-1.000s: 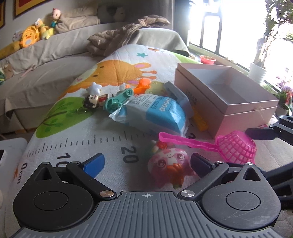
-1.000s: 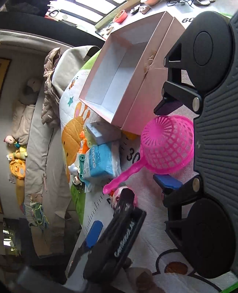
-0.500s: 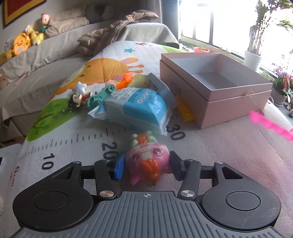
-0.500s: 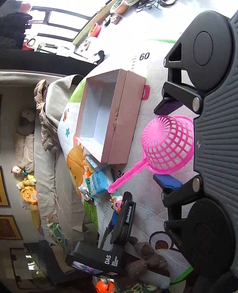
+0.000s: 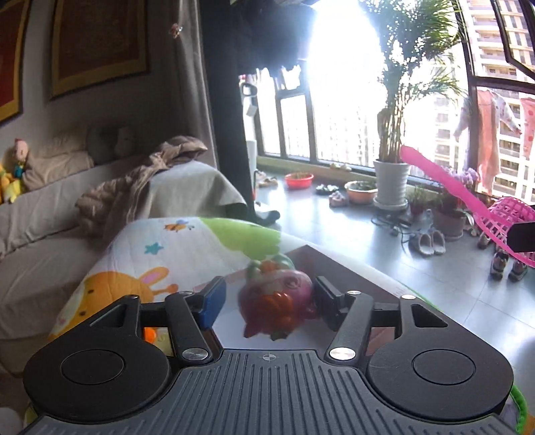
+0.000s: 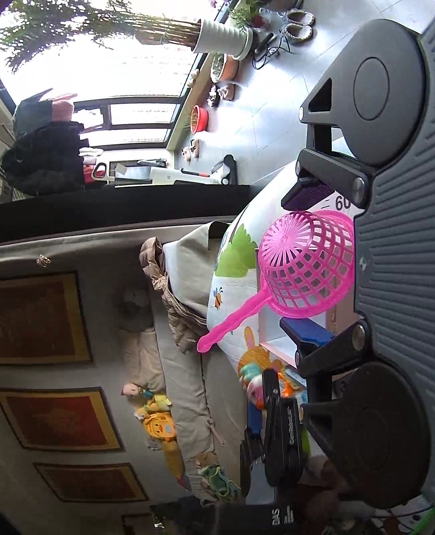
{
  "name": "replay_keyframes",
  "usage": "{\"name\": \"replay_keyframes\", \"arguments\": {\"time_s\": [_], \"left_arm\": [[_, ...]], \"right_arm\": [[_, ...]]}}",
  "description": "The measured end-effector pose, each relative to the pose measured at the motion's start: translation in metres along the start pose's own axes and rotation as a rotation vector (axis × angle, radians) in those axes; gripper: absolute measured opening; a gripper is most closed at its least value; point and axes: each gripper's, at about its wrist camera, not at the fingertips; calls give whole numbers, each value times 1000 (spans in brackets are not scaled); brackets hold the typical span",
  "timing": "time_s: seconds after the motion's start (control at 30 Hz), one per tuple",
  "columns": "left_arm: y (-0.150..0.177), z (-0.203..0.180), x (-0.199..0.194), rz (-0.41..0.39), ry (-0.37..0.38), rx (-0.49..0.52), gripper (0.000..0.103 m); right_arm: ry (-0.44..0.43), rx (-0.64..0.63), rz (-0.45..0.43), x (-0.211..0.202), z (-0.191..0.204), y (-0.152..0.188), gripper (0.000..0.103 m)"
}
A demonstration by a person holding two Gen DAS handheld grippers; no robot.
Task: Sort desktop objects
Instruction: 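Carry the pink net into the pink box with right tool while left tool places pink pig toy there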
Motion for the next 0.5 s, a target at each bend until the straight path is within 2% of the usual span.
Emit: {"name": "replay_keyframes", "arguments": {"time_s": [0.07,0.13,0.23,0.37,0.5], "left_arm": [[4,10,4,23,-20,-40,81],[21,27,-8,29,-11,-75,99],[53,45,-24,78,-78,-86,98],[91,69,-27,196,-106,-143,98],[111,83,-23,248,-117,-159,98]], "right_arm": [[13,21,-3,14,-6,-10,70],[21,15,-2,27,-7,-16,70],[-7,15,32,62,-3,-23,70],[-29,76,135,131,0,-24,70],[68,160,243,195,-2,-10,70]]}}
Point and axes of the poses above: each gripper's, at about its wrist camera, not at the fingertips, and x roughly the way its jaws point, z to its left, y to its underside, and after that the axes turned 13 degrees about -y, right-handed
